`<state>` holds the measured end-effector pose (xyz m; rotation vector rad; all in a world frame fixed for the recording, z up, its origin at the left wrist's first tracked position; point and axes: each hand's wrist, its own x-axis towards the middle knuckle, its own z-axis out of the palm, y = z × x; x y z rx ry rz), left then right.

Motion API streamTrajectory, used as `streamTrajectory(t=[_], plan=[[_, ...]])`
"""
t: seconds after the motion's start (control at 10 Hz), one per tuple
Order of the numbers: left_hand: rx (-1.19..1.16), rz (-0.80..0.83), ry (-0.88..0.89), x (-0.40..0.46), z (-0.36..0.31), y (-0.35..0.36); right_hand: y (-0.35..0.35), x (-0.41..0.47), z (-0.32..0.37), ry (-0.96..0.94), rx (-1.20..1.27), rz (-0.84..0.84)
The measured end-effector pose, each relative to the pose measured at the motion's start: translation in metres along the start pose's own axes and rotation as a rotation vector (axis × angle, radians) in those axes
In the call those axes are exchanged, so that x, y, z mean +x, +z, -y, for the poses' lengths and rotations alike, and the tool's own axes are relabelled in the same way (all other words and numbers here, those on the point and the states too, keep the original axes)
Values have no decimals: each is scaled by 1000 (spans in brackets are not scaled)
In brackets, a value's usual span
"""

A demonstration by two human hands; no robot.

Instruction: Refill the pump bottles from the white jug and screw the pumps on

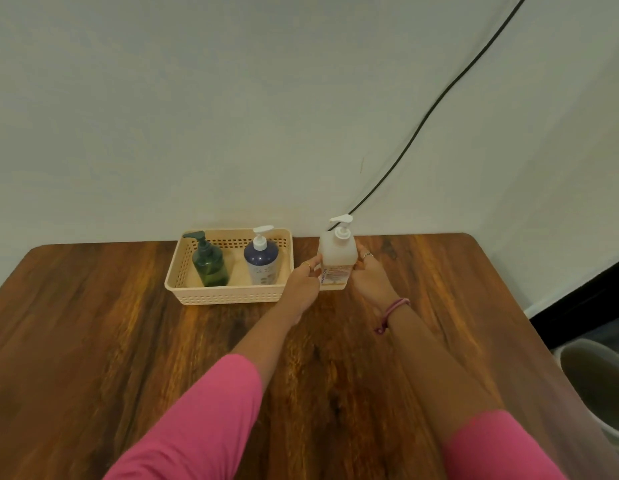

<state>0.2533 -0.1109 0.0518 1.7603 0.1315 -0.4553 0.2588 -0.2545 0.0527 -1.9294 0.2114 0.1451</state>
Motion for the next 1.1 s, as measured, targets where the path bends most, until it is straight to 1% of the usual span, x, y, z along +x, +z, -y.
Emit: streamTrajectory(t=[0.2, 0.5, 0.8, 0.9, 1.0, 1.1], plan=[[-27, -5, -43, 25, 7, 7, 1, 25, -20, 39, -7, 23], [-40, -15, -81, 39, 19, 13, 8, 36, -37, 53, 9, 43], [-53, -27, -54, 40, 19, 18, 10, 43, -52, 48, 33, 61], [-53, -38, -56, 31, 12, 19, 8, 32, -39, 72, 5, 56], [-3, -59, -32, 20, 10, 16, 5, 16, -25, 71, -28, 14], [-31, -83, -39, 8, 6, 14, 4, 3, -14, 70, -10, -52]])
